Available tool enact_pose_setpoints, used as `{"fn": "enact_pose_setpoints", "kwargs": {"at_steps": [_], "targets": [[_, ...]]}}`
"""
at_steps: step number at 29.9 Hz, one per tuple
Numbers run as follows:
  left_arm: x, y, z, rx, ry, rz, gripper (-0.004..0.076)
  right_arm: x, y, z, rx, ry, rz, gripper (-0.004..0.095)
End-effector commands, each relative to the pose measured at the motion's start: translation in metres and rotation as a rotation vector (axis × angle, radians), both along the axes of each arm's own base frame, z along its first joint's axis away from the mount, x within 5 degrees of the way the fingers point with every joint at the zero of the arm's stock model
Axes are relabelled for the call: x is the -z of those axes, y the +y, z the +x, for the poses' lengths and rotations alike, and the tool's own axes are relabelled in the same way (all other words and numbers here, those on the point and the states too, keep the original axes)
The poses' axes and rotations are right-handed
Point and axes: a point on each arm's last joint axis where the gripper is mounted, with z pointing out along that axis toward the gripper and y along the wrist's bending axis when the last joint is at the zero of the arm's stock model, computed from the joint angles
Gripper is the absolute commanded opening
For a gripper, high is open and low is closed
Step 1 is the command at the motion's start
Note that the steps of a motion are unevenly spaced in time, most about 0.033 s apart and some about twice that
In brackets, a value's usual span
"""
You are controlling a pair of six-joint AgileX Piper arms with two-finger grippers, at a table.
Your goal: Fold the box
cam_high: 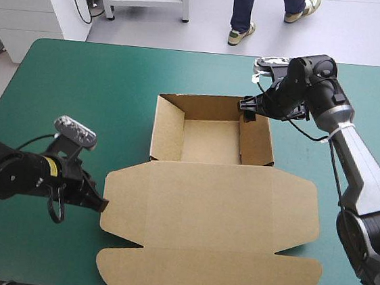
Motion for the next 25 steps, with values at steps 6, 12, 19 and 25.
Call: {"fn": "enact_pose_setpoints", "kwargs": {"at_steps": [6, 12, 19, 25], "targets": [[0.048, 0.009, -0.02, 0.001, 0.132, 0.059, -0.0008, 0.023, 0.0, 0.019, 0.0, 0.025, -0.073, 0.0823], [0.048, 0.01, -0.021, 0.0, 0.121, 0.056, -0.0008, 0.048, 0.005, 0.03, -0.001, 0.082, -0.079, 0.064], [0.047, 0.011, -0.023, 0.017, 0.11, 0.061, -0.0008, 0.052, 0.005, 0.032, 0.0, 0.082, -0.081, 0.0093], [0.047, 0.011, -0.023, 0.021, 0.109, 0.063, -0.0008, 0.051, 0.001, 0.035, 0.002, 0.052, -0.134, -0.0021]]}}
